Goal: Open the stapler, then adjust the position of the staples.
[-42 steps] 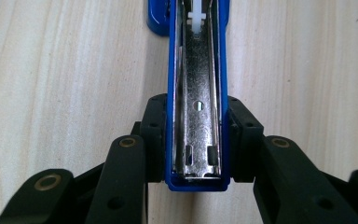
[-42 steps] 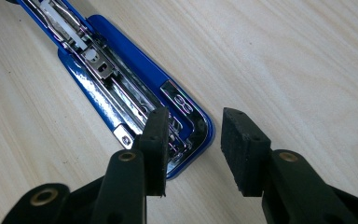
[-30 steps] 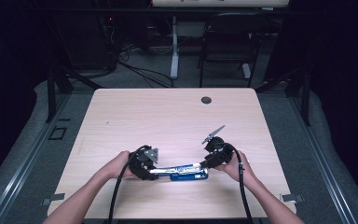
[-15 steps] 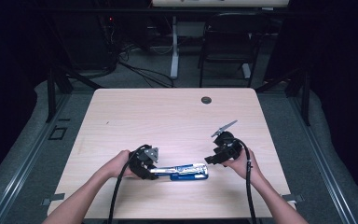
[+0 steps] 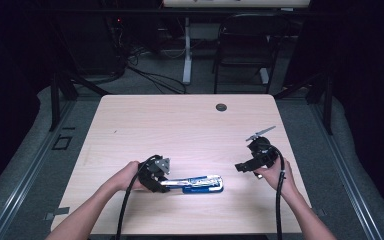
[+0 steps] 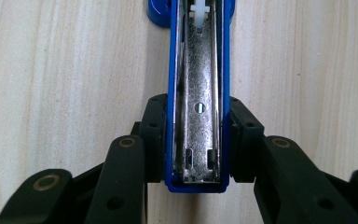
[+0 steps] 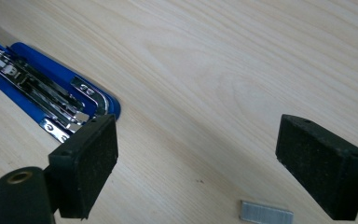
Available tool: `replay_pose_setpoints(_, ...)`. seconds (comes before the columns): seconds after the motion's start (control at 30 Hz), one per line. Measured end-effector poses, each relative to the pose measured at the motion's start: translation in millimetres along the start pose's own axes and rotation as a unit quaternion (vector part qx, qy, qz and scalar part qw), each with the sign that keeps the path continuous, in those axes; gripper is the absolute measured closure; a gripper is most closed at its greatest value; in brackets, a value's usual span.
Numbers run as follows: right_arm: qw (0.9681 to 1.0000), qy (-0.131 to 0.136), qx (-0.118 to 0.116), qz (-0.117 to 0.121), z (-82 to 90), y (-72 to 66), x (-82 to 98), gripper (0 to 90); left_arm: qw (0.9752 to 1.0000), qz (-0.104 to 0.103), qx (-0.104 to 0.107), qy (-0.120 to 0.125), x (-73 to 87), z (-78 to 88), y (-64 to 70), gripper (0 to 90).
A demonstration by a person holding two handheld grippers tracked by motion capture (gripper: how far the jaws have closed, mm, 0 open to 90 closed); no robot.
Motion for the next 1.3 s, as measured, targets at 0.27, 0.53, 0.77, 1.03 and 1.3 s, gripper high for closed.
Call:
replay_pose_setpoints(0.27, 0.9996, -0.005, 0.015, -0.022, 5.2, 16.0, 15.9, 8.5, 1.0000, -0.001, 0.004, 0.001, 0.3, -0.2, -0.2, 65.2)
replay_pose_setpoints(0.53, 0.9985, -0.001, 0.024, -0.049, 10.1, 30.4, 30.3, 7.2, 1.0000, -0.001, 0.000, -0.002, -0.1, -0.5, 0.1, 65.2)
replay_pose_setpoints(0.77, 0.9969, -0.008, 0.035, -0.070, 10.8, 42.0, 40.5, 6.4, 1.0000, 0.000, -0.003, -0.003, -0.3, -0.8, 0.3, 65.1)
replay_pose_setpoints(1.03, 0.9952, -0.028, 0.047, -0.081, 0.2, 52.2, 40.1, 10.7, 1.0000, -0.002, -0.004, -0.001, -0.2, -1.2, 0.3, 65.1)
replay_pose_setpoints(1.3, 0.9928, -0.046, 0.067, -0.089, -6.8, 59.1, 39.9, 29.7, 1.0000, 0.000, -0.003, -0.002, -0.3, -1.4, 0.5, 65.1)
Point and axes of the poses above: each handheld gripper's, and its own axes: z roughly backward along the jaws, x roughly out of its underside, y roughly to its right, the point moved 3 cm from there along -z, roughly forward along the jaws, and after that the axes turned 11 degrees about -y, right-handed, at the moved point
